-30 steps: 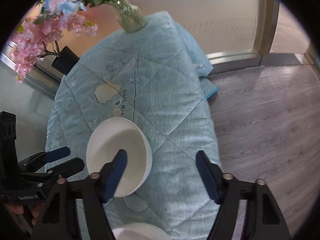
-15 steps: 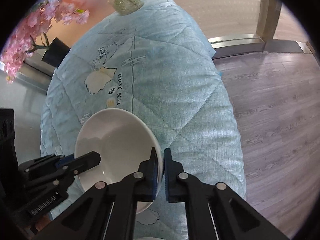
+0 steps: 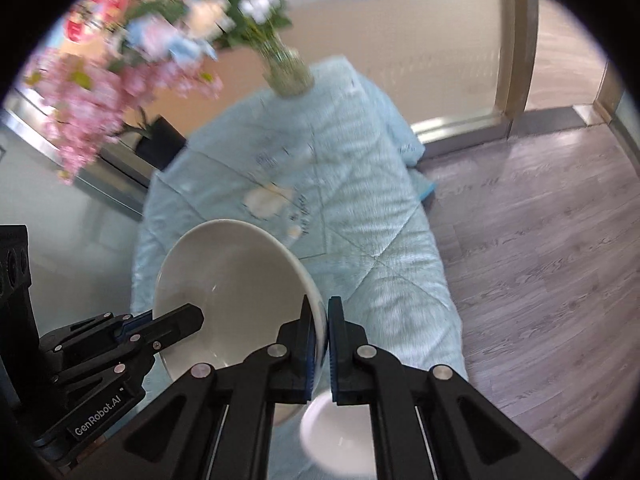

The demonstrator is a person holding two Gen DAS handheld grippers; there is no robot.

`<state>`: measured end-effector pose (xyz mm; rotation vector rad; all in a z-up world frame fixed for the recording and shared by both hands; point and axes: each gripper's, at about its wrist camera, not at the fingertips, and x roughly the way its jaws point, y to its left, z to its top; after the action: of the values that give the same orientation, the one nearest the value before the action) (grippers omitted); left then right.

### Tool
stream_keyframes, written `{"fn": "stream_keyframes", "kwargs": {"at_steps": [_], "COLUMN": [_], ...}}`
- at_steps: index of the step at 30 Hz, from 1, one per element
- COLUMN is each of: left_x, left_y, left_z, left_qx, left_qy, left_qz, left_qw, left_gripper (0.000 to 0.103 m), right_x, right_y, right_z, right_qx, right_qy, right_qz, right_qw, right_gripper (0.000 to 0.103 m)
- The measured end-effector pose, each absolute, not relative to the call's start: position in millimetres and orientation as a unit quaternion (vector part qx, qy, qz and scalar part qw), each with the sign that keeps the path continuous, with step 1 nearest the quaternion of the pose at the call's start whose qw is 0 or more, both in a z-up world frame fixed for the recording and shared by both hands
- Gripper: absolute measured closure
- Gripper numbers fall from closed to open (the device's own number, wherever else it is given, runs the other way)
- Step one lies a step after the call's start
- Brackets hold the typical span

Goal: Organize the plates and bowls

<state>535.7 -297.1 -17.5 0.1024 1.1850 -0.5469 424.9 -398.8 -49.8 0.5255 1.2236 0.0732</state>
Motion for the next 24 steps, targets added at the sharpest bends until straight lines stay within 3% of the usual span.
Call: {"fn": "stream_keyframes", "kwargs": {"at_steps": [13, 17, 24], "left_x": [335, 261, 151], "left_y": [-276, -262, -226], "left_z": [201, 238, 260], "left_qx": [0.071, 0.075, 0.073], "left_qy": [0.466, 0.452, 0.443], "left_qz": [-0.286, -0.295, -0.301], "left_qw": [0.835, 0.839, 0.841], "left_gripper": [0.097, 0.097, 0.097], "right_x": [260, 212, 139], "right_y": [-400, -392, -372], "right_z": [148, 184, 212], "right_qx": [0.250, 0.246, 0.244], "right_qy": [0.479, 0.462, 0.445], "right_qz": [0.013, 0.008, 0.006], "right_qw": [0.841, 0.852, 0.862], "right_gripper": [0.098, 0.097, 0.097]}}
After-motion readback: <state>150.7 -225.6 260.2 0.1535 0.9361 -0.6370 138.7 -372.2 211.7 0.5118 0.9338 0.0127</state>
